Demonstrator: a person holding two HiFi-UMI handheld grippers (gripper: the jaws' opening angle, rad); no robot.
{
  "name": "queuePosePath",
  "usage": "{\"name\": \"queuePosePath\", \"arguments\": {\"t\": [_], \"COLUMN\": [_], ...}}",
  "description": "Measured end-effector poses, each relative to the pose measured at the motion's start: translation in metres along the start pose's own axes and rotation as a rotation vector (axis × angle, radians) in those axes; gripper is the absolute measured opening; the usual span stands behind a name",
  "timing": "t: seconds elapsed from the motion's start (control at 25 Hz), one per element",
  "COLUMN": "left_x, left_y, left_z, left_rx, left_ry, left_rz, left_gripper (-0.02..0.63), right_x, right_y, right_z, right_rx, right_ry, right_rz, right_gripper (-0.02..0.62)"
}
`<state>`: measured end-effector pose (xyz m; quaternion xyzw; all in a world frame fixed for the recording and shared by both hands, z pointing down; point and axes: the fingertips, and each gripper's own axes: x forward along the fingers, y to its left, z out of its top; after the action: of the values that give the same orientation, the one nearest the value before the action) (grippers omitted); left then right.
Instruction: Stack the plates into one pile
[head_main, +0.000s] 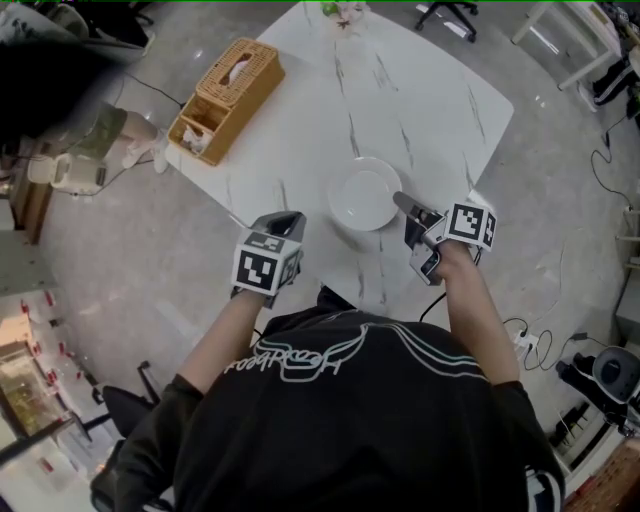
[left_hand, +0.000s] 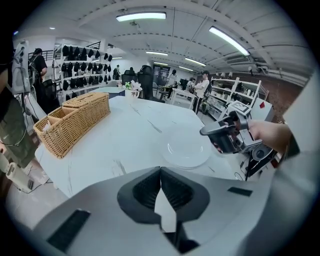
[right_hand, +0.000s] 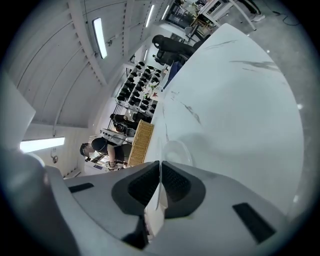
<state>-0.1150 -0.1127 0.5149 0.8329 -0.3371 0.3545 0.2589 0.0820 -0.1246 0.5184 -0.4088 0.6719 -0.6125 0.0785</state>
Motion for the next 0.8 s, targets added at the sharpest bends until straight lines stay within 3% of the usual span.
{"name": "queuePosePath", "arguments": {"t": [0.24,0.32,0.4,0.52,0.68,0.8], "left_x": [0.002,0.002,0.002,0.0,-0.002,-0.005], "left_y": [-0.004,-0.005,-0.006,-0.009,-0.013,-0.016], "left_z": [-0.001,-0.004,-0.005,-0.005,-0.01,-0.014], "left_rx": [0.013,0.014,0.015,0.017,0.019,0.021], "left_ry": [0.005,0.006,0.007,0.01,0.014,0.017], "left_rz": [-0.004,-0.003,-0.002,0.0,0.006,0.014], "left_gripper": [0.025,0.025,0.025,0.025,0.025,0.025], "right_x": [0.003,0.005,0.008,0.012,0.016,0.016], "right_y": [0.0,0.0,0.001,0.001,-0.007,-0.007], "right_z": [0.001,-0.001,-0.005,-0.014,-0.025,-0.032], "right_rx": [-0.194,-0.272,-0.363,-0.556,-0.884,-0.999], "right_ry": [0.025,0.048,0.081,0.16,0.278,0.323], "right_rz": [-0.05,-0.071,-0.087,-0.134,-0.268,-0.299], "right_gripper": [0.059,0.163,0.226,0.281,0.299,0.307]}}
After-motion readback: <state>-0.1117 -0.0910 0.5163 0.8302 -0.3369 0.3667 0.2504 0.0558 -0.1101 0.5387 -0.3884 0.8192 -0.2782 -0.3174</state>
